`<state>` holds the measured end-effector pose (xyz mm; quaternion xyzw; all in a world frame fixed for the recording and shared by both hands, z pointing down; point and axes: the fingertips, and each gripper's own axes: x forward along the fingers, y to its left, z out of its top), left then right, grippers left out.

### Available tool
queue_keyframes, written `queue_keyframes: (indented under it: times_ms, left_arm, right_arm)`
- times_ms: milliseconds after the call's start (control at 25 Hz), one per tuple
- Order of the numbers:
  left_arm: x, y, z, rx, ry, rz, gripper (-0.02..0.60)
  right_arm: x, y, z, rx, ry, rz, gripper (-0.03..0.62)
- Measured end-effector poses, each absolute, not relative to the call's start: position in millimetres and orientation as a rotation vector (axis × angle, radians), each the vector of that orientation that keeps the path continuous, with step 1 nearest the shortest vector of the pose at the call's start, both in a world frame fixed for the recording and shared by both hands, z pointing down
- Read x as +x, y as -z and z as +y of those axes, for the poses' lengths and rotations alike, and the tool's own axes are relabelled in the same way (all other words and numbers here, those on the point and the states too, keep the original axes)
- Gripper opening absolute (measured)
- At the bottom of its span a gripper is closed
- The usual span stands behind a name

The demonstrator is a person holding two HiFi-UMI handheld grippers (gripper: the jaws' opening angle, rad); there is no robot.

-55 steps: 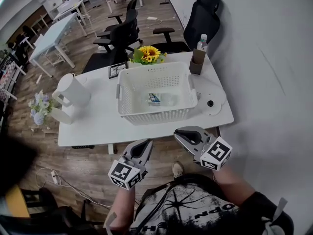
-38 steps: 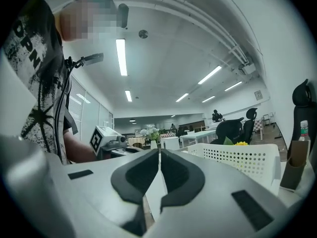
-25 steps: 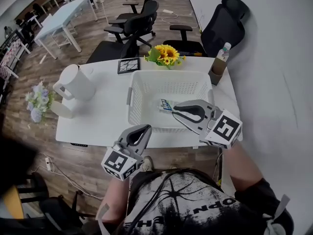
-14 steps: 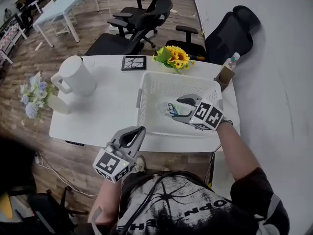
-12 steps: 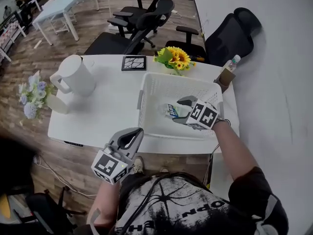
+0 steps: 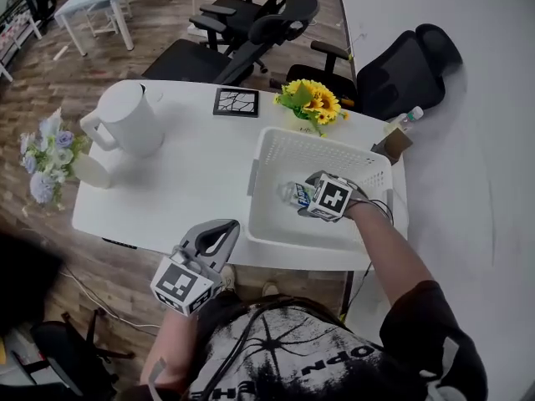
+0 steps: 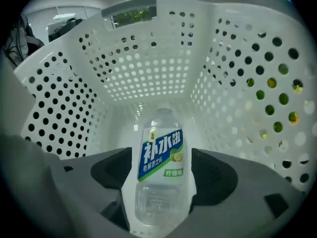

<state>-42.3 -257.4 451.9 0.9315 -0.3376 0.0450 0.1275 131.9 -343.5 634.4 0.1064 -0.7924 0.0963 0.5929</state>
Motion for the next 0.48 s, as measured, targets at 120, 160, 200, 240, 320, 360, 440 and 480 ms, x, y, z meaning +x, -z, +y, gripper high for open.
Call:
queue_keyframes:
  times_ms: [120, 160, 200, 240, 320, 360, 440, 480]
  left_arm:
    - [-45.1, -454.2, -265.9, 2.706, -0.127, -0.978, 0.011]
    - [-45.6, -455.3, -267.7, 2.710, -0.132, -0.970, 0.011]
    - [-46.1, -457.2, -269.2, 2.709, -0.134, -0.962, 0.011]
    - [-46.6, -459.6, -270.4, 2.706, -0.136, -0.954, 0.011]
    - [-47.6, -464.0, -273.0, 2.699, -0.144, -0.944, 0.012]
    - [-48.0, -465.2, -274.8, 2.699, -0.151, -0.942, 0.011]
    - [-49.6, -465.0, -278.6, 2.702, -0.162, -0.946, 0.011]
    - [-50.5, -464.7, -279.8, 2.702, -0.164, -0.947, 0.011]
  right_arm:
    - [134.5, -651.6, -341.4, 0.207, -0.274, -1.790, 0.359]
    - [135.2, -656.3, -340.1, 0.197, -0.288, -1.777, 0.359]
    - [135.8, -660.3, -339.8, 0.193, -0.291, -1.766, 0.359]
    - [136.5, -664.1, -339.9, 0.191, -0.283, -1.754, 0.359]
    - [137.6, -671.7, -339.8, 0.183, -0.261, -1.731, 0.359]
    - [137.9, -674.8, -340.0, 0.179, -0.256, -1.724, 0.358]
    - [137.4, -677.0, -341.3, 0.171, -0.251, -1.721, 0.358]
    - [136.5, -676.6, -341.6, 0.164, -0.249, -1.722, 0.357]
